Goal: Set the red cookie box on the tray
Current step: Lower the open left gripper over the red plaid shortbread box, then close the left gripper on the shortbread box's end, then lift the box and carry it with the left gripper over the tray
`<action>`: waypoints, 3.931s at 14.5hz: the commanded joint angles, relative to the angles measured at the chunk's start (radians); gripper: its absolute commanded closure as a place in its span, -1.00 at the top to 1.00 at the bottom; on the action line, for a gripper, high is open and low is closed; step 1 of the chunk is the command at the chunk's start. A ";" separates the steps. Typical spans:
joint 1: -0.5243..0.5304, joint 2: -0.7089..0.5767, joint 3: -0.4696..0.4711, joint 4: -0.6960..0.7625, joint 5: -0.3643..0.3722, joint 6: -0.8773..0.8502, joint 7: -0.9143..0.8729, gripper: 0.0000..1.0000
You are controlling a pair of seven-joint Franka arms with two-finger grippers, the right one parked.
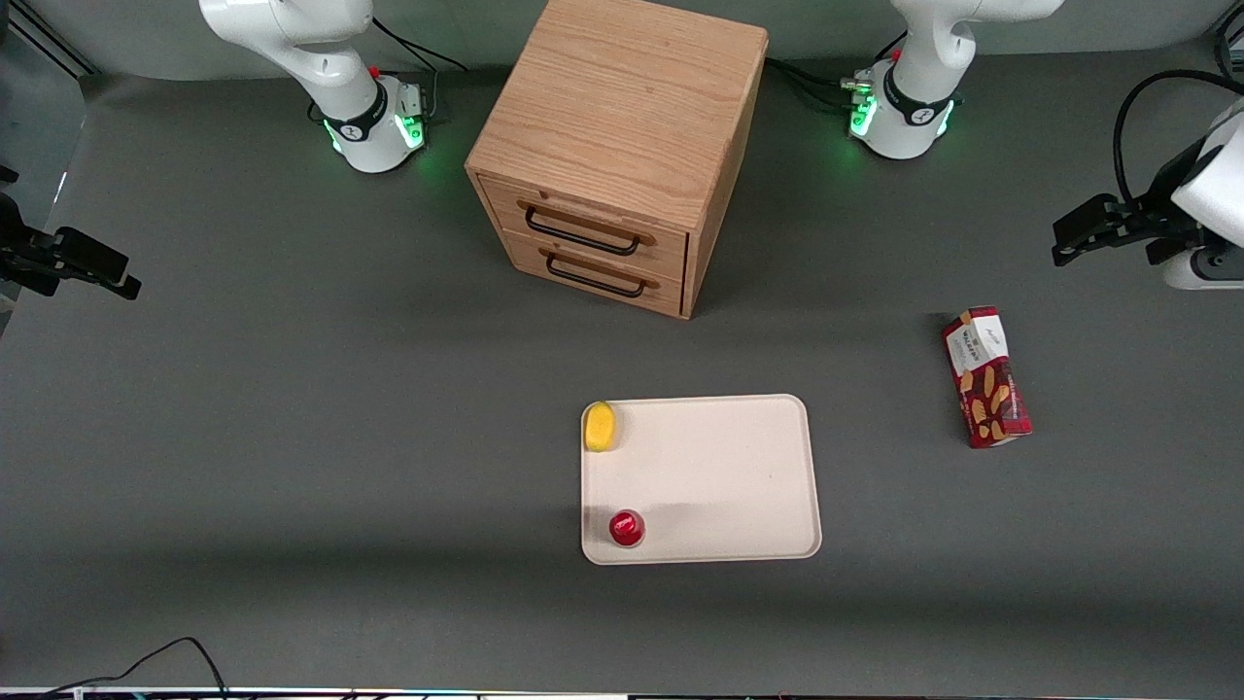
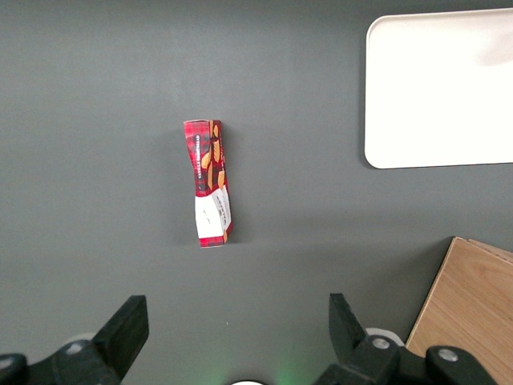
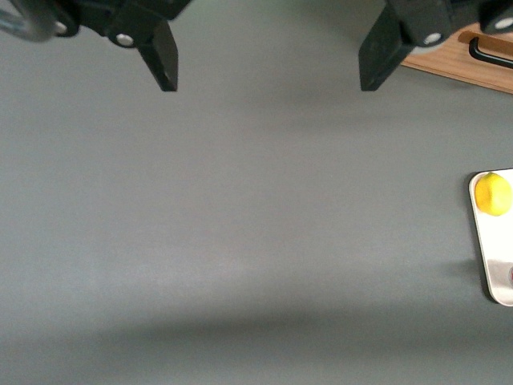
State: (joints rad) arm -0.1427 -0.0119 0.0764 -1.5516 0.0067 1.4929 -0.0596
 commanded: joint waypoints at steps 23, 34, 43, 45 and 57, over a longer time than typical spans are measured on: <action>0.006 -0.048 0.129 -0.735 -0.001 0.759 0.092 1.00; 0.015 0.257 0.128 -0.826 -0.008 1.340 0.181 0.87; 0.002 0.241 0.125 -0.837 -0.071 1.325 0.178 -1.00; -0.003 0.189 0.118 -0.803 -0.073 1.191 0.169 -1.00; -0.090 0.259 -0.111 0.025 -0.067 0.133 -0.461 -1.00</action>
State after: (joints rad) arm -0.2199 0.1289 0.0171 -1.6690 -0.0655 1.6721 -0.3725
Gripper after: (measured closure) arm 0.943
